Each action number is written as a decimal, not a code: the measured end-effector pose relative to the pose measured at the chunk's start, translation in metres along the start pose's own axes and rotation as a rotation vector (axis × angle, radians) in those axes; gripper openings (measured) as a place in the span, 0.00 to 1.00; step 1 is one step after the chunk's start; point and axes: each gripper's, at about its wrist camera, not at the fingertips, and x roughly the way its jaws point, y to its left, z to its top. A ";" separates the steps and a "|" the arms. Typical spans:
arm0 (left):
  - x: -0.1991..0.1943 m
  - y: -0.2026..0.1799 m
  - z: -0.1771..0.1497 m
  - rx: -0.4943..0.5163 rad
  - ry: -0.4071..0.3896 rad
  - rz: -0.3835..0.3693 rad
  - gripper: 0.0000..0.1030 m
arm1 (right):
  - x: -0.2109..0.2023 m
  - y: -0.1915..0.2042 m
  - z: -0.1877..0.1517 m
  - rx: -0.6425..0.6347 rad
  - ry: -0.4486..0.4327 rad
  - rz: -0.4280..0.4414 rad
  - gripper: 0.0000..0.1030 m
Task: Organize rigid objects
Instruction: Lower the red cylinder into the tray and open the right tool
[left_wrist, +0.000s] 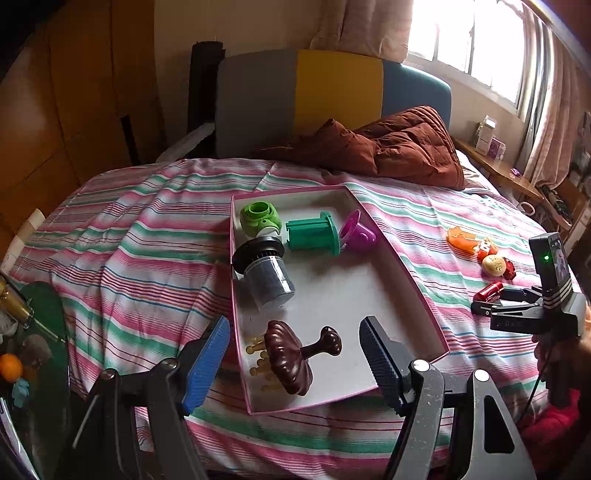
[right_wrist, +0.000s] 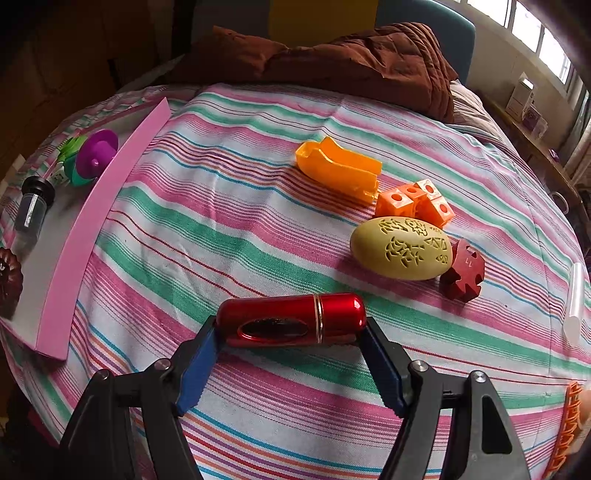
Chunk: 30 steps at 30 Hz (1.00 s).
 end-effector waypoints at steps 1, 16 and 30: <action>0.000 0.001 -0.001 -0.002 -0.001 0.002 0.71 | -0.001 0.002 0.000 0.003 0.001 -0.006 0.73; 0.001 0.023 -0.009 -0.044 -0.006 0.015 0.71 | -0.070 0.097 0.030 -0.095 -0.210 0.179 0.73; -0.001 0.045 -0.018 -0.092 -0.003 0.033 0.71 | -0.028 0.171 0.061 -0.200 -0.103 0.179 0.73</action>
